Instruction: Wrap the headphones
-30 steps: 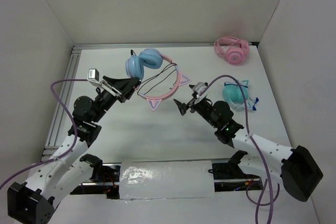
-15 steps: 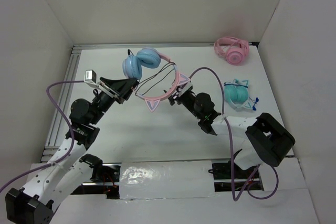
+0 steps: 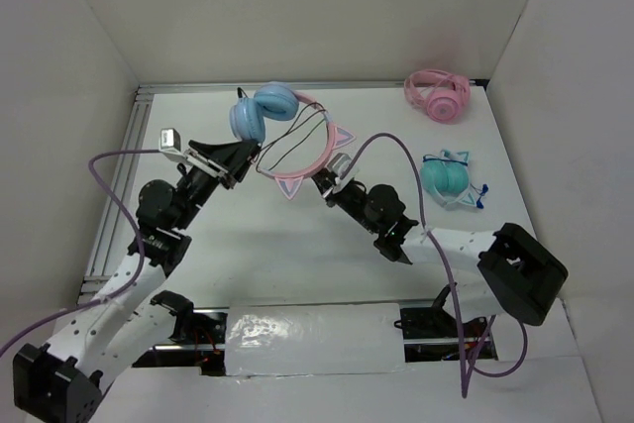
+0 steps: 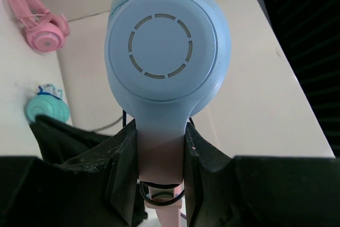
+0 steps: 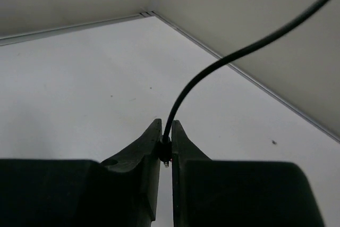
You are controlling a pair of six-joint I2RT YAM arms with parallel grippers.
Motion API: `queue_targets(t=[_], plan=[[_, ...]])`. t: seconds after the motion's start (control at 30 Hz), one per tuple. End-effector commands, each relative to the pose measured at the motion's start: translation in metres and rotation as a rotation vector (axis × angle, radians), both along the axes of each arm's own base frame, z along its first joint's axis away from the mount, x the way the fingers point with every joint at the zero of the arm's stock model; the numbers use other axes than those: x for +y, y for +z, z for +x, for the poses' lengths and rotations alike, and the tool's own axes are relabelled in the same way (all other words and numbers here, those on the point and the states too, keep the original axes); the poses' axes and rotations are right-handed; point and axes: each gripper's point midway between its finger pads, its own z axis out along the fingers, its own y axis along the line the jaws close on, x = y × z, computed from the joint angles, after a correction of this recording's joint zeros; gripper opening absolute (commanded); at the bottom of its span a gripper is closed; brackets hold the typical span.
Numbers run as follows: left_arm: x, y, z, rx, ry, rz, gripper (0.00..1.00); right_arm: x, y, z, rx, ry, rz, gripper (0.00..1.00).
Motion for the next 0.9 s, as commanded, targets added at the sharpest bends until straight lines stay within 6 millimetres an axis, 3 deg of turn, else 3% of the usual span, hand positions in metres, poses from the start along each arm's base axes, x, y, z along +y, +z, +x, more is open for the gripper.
queue_targets(t=[0.0, 0.27, 0.43, 0.47, 0.5, 0.53, 0.6, 0.63, 0.7, 0.73, 0.87], plan=[[0.000, 0.036, 0.012, -0.097, 0.036, -0.036, 0.00, 0.000, 0.002, -0.024, 0.065, 0.048, 0.069, 0.00], [-0.045, -0.002, 0.069, 0.037, 0.008, -0.048, 0.00, 0.007, -0.040, -0.062, 0.391, 0.126, 0.237, 0.00], [-0.076, -0.012, 0.090, 0.029, 0.082, -0.006, 0.00, 0.008, -0.063, -0.052, 0.529, 0.013, 0.274, 0.00], [-0.091, -0.025, 0.093, 0.055, 0.075, 0.017, 0.00, 0.006, -0.076, -0.049, 0.559, -0.028, 0.248, 0.00], [-0.092, -0.020, 0.097, 0.021, 0.110, 0.021, 0.00, 0.004, -0.077, -0.046, 0.568, -0.057, 0.257, 0.00], [-0.101, -0.037, 0.104, 0.045, 0.116, 0.043, 0.00, 0.000, -0.083, -0.044, 0.589, -0.086, 0.252, 0.00], [-0.115, -0.041, 0.108, 0.045, 0.108, 0.033, 0.00, -0.010, -0.087, -0.037, 0.617, -0.165, 0.295, 0.00], [-0.125, -0.060, 0.115, 0.078, 0.110, 0.053, 0.00, -0.015, -0.093, -0.036, 0.646, -0.197, 0.305, 0.00], [-0.136, -0.062, 0.121, 0.064, 0.120, 0.041, 0.00, -0.025, -0.094, -0.029, 0.678, -0.273, 0.379, 0.00], [-0.147, -0.080, 0.126, 0.083, 0.123, 0.064, 0.00, -0.029, -0.099, -0.028, 0.725, -0.307, 0.422, 0.00], [-0.163, -0.091, 0.133, 0.090, 0.096, 0.027, 0.00, -0.044, -0.103, -0.025, 0.762, -0.371, 0.512, 0.00]])
